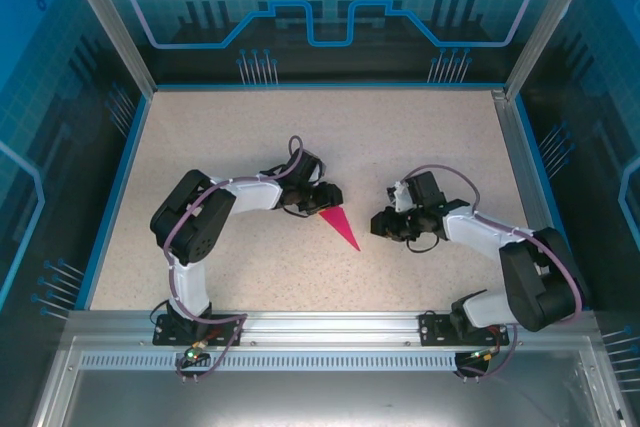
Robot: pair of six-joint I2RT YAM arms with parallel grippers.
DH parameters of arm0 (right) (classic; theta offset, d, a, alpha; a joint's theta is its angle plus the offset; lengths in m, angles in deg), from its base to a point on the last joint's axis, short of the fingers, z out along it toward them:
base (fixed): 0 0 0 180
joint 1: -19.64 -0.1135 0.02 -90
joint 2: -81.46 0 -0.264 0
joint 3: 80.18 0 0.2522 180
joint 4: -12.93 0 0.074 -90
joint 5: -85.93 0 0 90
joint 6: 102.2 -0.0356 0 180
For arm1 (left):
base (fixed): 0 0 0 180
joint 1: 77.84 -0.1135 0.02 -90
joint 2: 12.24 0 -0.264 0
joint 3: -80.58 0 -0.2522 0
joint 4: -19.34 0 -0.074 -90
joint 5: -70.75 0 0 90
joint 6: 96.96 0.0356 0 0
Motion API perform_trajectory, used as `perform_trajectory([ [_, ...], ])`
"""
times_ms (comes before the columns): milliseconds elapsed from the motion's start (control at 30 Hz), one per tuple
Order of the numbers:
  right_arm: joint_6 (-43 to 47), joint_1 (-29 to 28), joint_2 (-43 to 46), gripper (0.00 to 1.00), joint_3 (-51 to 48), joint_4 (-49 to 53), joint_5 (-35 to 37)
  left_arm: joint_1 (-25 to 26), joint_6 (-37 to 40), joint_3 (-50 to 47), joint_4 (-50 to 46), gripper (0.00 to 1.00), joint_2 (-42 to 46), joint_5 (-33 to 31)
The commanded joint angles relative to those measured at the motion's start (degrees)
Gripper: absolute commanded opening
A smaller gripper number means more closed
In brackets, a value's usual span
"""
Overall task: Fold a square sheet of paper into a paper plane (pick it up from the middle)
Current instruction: Fold the wing for the fifth time at the center of the table, then move a paper plane to the center of the table.
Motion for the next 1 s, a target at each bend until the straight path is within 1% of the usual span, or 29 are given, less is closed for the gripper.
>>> perform_trajectory([
  [0,1.04,1.22,1.28,0.23,-0.49,0.85,0.53,-0.28,1.37,1.15,-6.69,0.47,-0.90,-1.86],
  [200,-1.33,1.25,1.78,0.25,-2.75,-4.12,0.82,0.74,2.20,4.89,-9.43,0.54,-0.85,-1.81],
  [333,-1.63,1.22,1.91,0.28,-3.08,-4.89,0.66,1.35,2.71,6.26,-11.28,0.57,0.17,-2.70],
  [433,-1.71,1.26,2.05,0.31,-3.19,-5.06,1.46,1.66,2.31,6.54,-12.30,0.61,1.53,-3.28],
  [533,-2.19,1.23,1.60,0.32,-3.08,-5.62,1.69,1.76,2.49,6.51,-14.33,0.61,2.76,-4.59],
  [733,-4.36,1.14,1.12,0.33,-4.73,-9.66,2.43,1.80,1.82,5.36,-16.20,0.64,5.09,-5.02],
  [867,-5.28,1.09,-0.03,0.33,-5.27,-11.39,2.50,1.86,3.14,7.08,-19.26,0.65,4.82,-5.52],
  [967,-5.32,0.71,-0.09,0.33,-5.67,-12.59,2.35,1.85,3.07,6.70,-19.74,0.65,5.91,-6.95],
])
